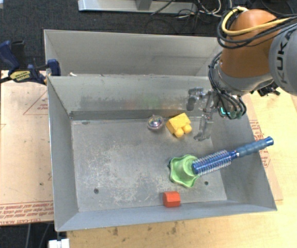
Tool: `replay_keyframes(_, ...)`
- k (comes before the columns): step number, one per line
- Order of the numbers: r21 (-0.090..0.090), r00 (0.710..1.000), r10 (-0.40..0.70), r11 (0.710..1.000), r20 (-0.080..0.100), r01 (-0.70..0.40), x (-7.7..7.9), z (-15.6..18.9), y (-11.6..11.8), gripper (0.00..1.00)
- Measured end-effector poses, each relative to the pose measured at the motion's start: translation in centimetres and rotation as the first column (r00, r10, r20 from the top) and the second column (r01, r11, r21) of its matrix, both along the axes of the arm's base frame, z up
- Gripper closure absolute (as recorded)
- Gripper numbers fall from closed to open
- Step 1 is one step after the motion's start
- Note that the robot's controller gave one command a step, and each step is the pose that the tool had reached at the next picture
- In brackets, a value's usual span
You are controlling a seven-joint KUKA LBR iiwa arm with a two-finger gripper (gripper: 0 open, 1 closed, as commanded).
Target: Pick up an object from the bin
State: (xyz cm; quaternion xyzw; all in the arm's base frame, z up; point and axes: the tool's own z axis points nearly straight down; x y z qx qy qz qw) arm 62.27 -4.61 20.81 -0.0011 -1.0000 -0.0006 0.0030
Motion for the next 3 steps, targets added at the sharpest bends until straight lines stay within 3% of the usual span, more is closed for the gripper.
replay_keyframes(1, 0.000, 1.000, 0.030, 1.000, 0.000, -0.030, -2.7, -13.1, -7.9, 0.00)
replay_keyframes(2, -0.004, 0.952, 0.304, 0.953, 0.021, -0.304, -9.6, -13.5, -9.0, 0.00)
replay_keyframes(3, -0.004, 0.870, 0.493, 0.870, 0.018, -0.493, -12.5, -13.7, -4.0, 0.00)
